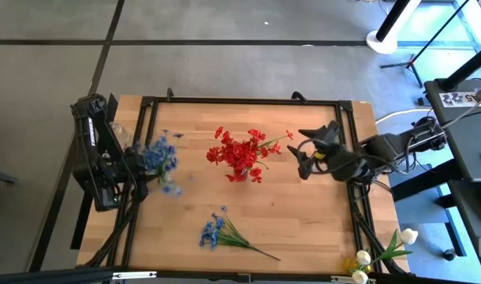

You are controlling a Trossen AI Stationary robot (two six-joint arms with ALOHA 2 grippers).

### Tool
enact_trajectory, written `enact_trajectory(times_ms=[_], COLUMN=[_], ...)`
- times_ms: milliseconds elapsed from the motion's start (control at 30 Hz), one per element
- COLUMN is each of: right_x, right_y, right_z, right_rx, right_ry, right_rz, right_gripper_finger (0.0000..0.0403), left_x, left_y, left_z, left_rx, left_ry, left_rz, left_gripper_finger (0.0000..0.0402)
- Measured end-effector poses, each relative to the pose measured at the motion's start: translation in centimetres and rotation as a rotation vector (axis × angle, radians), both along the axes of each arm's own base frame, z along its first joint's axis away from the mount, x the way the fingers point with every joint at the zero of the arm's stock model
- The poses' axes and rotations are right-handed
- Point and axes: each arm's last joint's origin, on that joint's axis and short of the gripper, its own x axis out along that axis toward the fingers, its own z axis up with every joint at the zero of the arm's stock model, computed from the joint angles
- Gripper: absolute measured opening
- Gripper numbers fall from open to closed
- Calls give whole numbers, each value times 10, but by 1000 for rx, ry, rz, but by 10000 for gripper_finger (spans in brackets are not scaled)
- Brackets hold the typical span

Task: Sort flowers into vase by color
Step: Put the top blue flowers into the transparent vase, then put the blue flowers into the transparent vase

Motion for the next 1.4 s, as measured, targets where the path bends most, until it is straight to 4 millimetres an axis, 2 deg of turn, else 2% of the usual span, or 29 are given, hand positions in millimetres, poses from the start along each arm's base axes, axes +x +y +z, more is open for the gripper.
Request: enact_trajectory(times_ms=[200, 433, 600, 767, 1033, 1233, 1400], right_x=[14, 27, 44, 69, 88, 99, 119], right_y=[7, 15, 27, 54, 88, 123, 150], right_z=[-14, -26, -44, -69, -100, -127, -166], right_rx=[-19, 19, 106, 143, 180, 212, 228], right_ry=[82, 154, 255, 327, 349, 363, 356], right_rz=[22, 97, 224, 365, 413, 509, 554], right_gripper_finger=[303, 303, 303, 303, 303, 303, 303], left_x=[0, -3, -5, -5, 2, 9, 15], left_y=[1, 2, 8, 12, 3, -12, -22], left_z=[28, 63, 98, 136, 182, 199, 199], left_rx=[-66, -186, -339, -439, -379, -314, -267], left_ry=[-50, 16, -39, -198, -531, -667, -696], left_rz=[-42, -124, -113, -169, -304, -307, -238], left_gripper_finger=[149, 137, 130, 122, 107, 101, 101])
